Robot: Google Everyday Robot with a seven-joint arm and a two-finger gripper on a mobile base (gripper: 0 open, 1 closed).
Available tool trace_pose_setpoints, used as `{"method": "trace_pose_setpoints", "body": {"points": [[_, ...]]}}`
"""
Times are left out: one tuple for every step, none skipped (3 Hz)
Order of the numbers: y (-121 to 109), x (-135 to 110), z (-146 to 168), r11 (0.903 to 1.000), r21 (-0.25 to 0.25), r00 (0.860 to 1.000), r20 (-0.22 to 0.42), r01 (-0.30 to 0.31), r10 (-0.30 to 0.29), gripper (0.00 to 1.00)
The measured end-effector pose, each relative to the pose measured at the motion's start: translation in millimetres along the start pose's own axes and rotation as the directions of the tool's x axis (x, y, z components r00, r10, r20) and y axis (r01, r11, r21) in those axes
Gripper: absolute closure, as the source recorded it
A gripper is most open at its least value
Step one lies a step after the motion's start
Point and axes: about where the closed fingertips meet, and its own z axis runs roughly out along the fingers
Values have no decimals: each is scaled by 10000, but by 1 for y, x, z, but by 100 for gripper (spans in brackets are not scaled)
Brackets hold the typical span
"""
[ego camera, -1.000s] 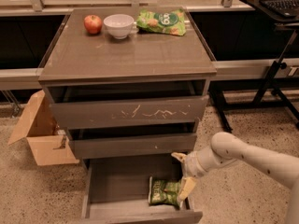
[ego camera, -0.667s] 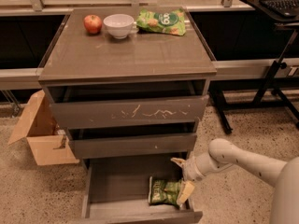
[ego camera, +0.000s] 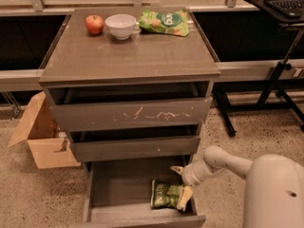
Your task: Pick green jalapeno chip bag from bottom drawer and place on counter
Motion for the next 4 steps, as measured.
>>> {"method": "trace_pose_setpoints", "body": {"points": [[-16, 23, 25, 9994, -92, 9985, -434, -347, 343, 0], [-29, 44, 48, 9976, -192, 9952, -729, -664, 648, 0], [-40, 62, 67, 9968, -202, 9912, -1090, -773, 747, 0], [-49, 79, 83, 9965, -283, 9872, -1418, -783, 736, 0]]}}
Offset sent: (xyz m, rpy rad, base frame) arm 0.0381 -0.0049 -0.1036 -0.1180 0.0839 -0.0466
